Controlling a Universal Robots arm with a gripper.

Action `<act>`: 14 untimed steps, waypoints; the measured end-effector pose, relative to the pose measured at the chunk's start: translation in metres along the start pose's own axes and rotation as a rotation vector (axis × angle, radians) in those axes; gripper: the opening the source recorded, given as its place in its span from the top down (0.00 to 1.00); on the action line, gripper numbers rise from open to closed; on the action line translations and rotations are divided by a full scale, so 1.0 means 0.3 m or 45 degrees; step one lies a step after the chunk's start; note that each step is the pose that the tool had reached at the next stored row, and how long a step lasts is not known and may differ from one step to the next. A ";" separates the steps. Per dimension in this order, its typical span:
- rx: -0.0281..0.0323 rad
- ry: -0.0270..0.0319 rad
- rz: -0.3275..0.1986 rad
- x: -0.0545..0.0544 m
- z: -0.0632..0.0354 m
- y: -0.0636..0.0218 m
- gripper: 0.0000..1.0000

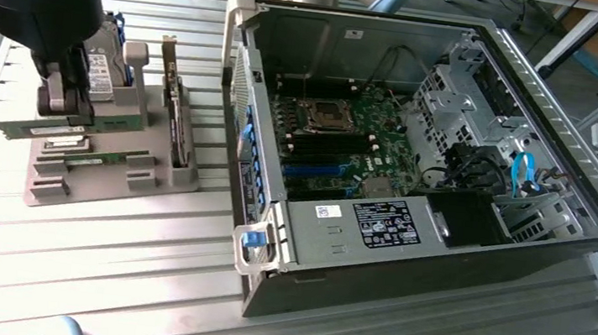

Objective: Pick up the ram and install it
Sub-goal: 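Pick up the ram and move it above insertion slot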

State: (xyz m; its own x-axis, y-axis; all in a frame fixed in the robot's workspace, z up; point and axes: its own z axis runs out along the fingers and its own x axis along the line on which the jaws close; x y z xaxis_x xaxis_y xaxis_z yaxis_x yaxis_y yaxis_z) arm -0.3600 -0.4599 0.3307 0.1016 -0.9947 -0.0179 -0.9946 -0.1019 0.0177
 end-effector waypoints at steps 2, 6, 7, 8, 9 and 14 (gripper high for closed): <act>-0.0001 0.0000 0.000 0.000 -0.013 0.000 0.88; 0.0000 0.0000 0.000 -0.001 -0.040 0.001 0.88; -0.0001 0.0000 0.000 -0.001 -0.047 0.001 0.88; 0.0000 0.0000 0.000 -0.001 -0.053 0.001 0.88; 0.0000 0.0000 0.000 -0.001 -0.060 0.001 0.88; 0.0000 0.0000 0.000 -0.002 -0.101 0.002 0.88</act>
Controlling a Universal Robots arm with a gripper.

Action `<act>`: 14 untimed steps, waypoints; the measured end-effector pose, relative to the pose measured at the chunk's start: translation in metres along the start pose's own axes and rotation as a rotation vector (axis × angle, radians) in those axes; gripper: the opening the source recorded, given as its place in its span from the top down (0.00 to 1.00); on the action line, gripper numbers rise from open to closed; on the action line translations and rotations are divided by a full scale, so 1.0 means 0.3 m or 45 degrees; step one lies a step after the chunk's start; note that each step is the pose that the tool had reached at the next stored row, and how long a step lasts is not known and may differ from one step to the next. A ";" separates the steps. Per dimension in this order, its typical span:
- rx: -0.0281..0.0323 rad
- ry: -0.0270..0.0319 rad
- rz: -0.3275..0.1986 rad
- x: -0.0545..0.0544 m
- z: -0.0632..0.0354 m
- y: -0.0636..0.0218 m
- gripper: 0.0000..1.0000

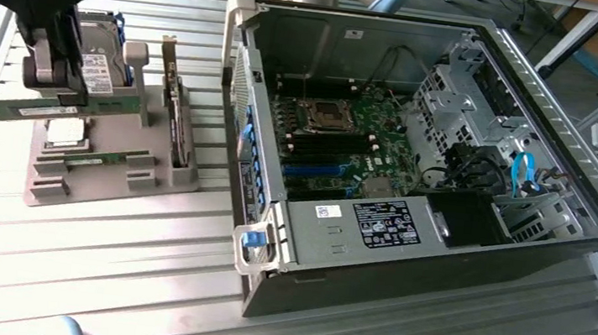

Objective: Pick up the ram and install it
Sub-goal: 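Pick up the ram and move it above insertion slot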

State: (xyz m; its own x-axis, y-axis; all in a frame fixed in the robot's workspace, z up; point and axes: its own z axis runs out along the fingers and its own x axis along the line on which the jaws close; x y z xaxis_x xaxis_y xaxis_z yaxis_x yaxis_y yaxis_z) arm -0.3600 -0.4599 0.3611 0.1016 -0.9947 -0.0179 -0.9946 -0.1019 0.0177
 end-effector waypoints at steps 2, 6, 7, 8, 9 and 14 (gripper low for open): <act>0.0000 0.0000 0.000 0.000 -0.013 0.000 0.88; -0.0001 0.0000 0.000 -0.001 -0.040 0.001 0.88; -0.0001 0.0000 0.000 -0.001 -0.047 0.001 0.88; 0.0000 0.0000 0.000 -0.001 -0.053 0.001 0.88; -0.0001 0.0000 0.000 -0.001 -0.060 0.001 0.88; 0.0001 -0.0001 0.000 -0.002 -0.093 0.002 0.88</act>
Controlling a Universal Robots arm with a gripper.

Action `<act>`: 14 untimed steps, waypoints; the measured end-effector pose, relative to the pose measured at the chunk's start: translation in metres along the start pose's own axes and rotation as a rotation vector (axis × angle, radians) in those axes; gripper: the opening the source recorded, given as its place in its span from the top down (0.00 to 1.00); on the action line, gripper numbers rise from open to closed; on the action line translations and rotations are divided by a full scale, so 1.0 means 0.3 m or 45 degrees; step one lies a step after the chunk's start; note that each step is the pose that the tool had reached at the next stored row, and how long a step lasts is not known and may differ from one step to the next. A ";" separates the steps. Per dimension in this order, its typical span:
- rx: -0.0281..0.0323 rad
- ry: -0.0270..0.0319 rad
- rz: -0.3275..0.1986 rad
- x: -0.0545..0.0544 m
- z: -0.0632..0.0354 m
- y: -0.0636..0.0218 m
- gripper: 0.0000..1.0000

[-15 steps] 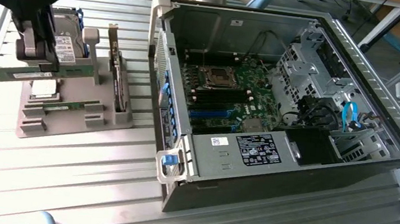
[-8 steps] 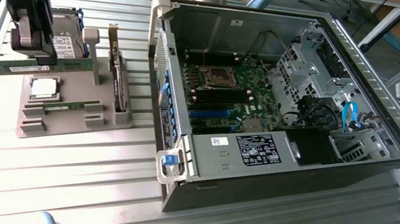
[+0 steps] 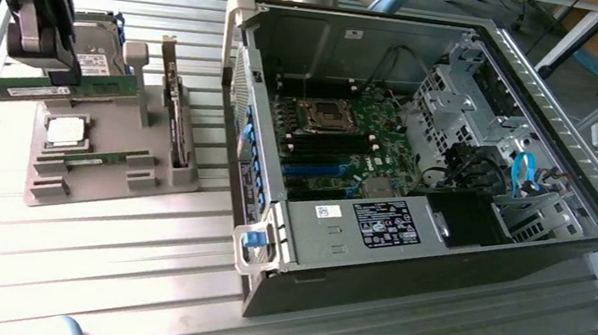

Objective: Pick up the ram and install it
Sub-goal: 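Pick up the ram and move it above insertion slot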

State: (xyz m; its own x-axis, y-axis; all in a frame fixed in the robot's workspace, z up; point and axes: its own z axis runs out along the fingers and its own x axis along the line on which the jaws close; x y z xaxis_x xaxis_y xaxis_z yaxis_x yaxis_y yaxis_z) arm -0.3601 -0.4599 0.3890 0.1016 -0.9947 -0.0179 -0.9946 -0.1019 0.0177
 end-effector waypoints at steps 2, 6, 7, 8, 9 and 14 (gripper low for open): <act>-0.0002 0.0001 0.000 0.000 -0.013 0.000 0.88; -0.0001 0.0000 0.000 -0.001 -0.034 0.001 0.88; 0.0000 0.0000 0.000 -0.001 -0.038 0.001 0.88; 0.0000 0.0000 0.000 -0.001 -0.042 0.001 0.88; 0.0000 0.0000 0.000 -0.001 -0.045 0.001 0.88; -0.0001 0.0000 0.000 -0.001 -0.046 0.001 0.88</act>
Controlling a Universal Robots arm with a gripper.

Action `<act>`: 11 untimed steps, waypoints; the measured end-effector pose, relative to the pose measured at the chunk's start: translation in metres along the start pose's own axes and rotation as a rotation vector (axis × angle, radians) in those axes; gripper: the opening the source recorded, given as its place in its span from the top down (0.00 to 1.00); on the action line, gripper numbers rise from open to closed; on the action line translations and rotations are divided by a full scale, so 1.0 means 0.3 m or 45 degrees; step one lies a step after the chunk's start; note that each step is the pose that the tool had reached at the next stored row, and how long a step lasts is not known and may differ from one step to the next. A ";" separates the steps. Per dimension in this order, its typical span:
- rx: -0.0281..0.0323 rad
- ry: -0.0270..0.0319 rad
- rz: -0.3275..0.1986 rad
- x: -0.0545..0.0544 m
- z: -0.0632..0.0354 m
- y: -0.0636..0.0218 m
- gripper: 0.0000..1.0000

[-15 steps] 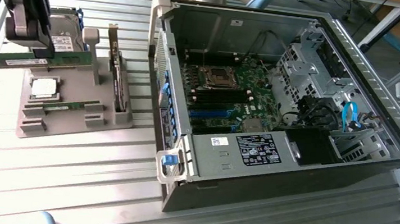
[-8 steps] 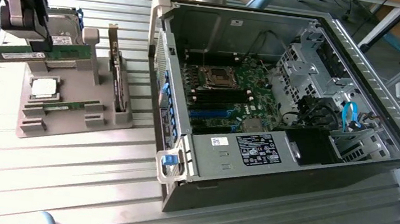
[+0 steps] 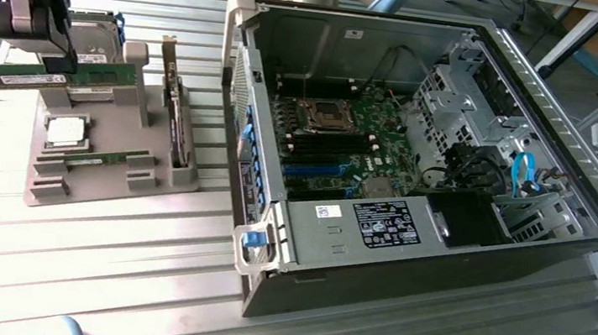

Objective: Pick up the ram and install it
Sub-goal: 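Pick up the ram and move it above insertion slot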

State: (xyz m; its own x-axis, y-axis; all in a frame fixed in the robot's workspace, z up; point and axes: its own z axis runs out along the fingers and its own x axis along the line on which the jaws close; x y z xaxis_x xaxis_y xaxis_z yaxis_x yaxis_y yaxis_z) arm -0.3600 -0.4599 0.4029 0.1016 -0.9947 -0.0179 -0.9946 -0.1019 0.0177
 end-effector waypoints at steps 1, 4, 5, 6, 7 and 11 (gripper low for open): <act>-0.0001 0.0001 0.000 0.000 0.000 0.000 0.88; -0.0002 0.0001 0.000 0.000 -0.003 0.000 0.88; -0.0001 0.0001 0.000 0.000 -0.005 0.000 0.88; -0.0001 0.0001 0.000 0.000 -0.006 0.000 0.88; 0.0000 0.0000 0.000 0.000 -0.008 0.000 0.88; 0.0001 0.0000 0.000 0.000 -0.010 0.000 0.88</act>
State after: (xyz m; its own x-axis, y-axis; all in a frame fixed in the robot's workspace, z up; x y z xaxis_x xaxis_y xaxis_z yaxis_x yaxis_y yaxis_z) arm -0.3600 -0.4599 0.4060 0.1016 -0.9947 -0.0179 -0.9946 -0.1019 0.0176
